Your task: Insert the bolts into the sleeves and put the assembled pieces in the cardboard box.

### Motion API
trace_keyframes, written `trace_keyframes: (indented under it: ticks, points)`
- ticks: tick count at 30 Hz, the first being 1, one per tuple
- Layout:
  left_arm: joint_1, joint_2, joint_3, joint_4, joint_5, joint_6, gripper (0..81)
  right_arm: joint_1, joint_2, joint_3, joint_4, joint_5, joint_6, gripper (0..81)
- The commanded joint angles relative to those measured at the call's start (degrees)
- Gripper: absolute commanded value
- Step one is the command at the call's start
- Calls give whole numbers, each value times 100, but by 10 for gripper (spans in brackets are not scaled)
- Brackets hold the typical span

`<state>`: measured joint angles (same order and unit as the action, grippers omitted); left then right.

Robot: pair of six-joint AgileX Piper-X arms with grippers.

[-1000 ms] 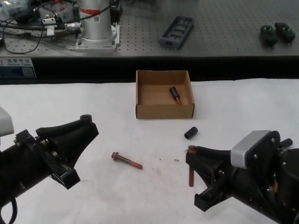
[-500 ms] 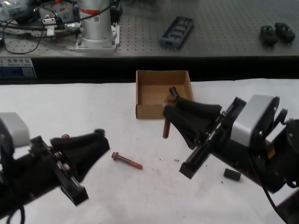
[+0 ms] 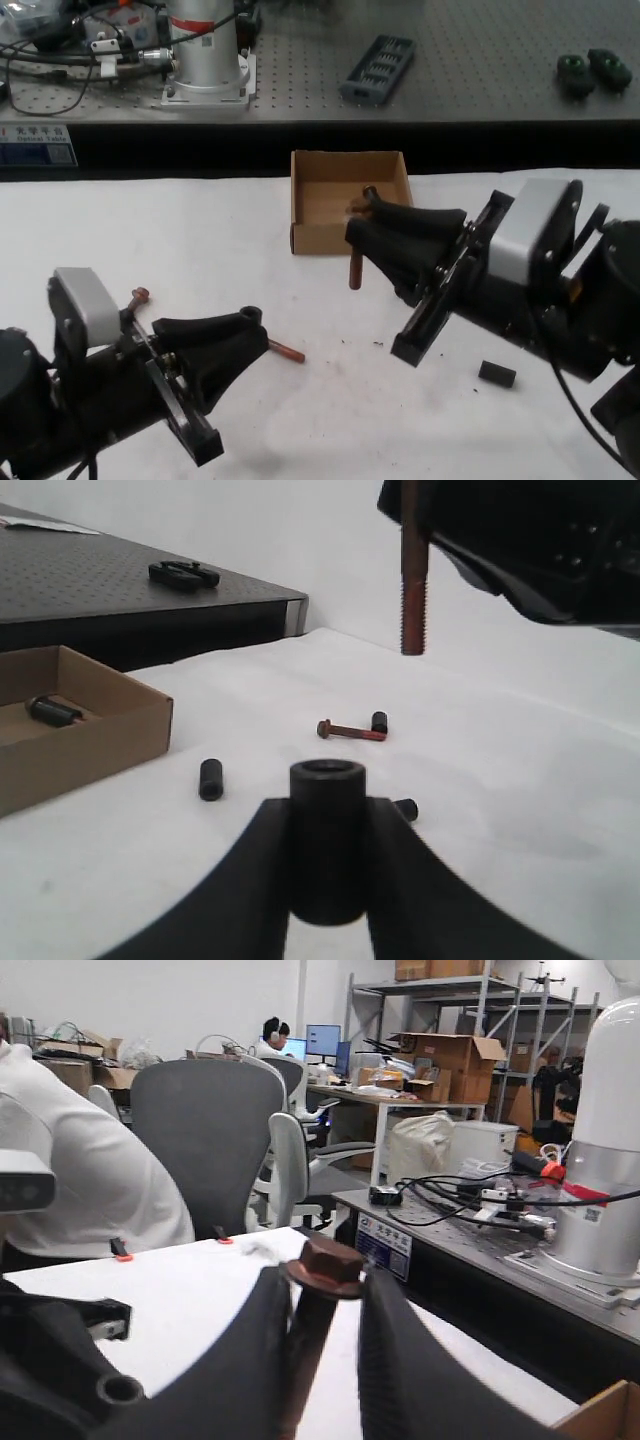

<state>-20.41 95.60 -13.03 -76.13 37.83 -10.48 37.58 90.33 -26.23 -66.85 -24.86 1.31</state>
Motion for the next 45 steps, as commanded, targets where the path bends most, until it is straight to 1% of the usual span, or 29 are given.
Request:
trace_keyframes:
  ticks: [1,3,6,10,15,22,28,34,39,45]
  points:
    - [-49,450,-340,-215,496,-358,6,-227,13,-115,11,-628,300,66]
    - [-98,518,-414,-246,628,-455,6,-246,13,-115,14,-772,300,66]
    - [-231,542,-487,-257,638,-459,6,-245,13,-128,14,-977,300,66]
    - [-432,542,-540,-198,638,-285,6,-245,13,-137,14,-1037,300,66]
    - [-558,635,-556,-154,610,-73,6,-245,13,-160,3,-1356,783,66]
    - [-558,813,-647,-225,660,-156,6,-245,13,-159,9,-1708,1090,66]
    - [-558,813,-647,-360,660,-329,6,-189,13,-159,9,-1873,1246,66]
    - [-558,813,-647,-793,1049,-794,6,-141,13,-159,9,-1875,1305,66]
    - [-558,813,-647,-810,1382,-903,6,-141,13,-159,9,-1898,1320,66]
    - [-570,813,-647,-840,1568,-969,6,-141,13,-159,9,-1896,1351,66]
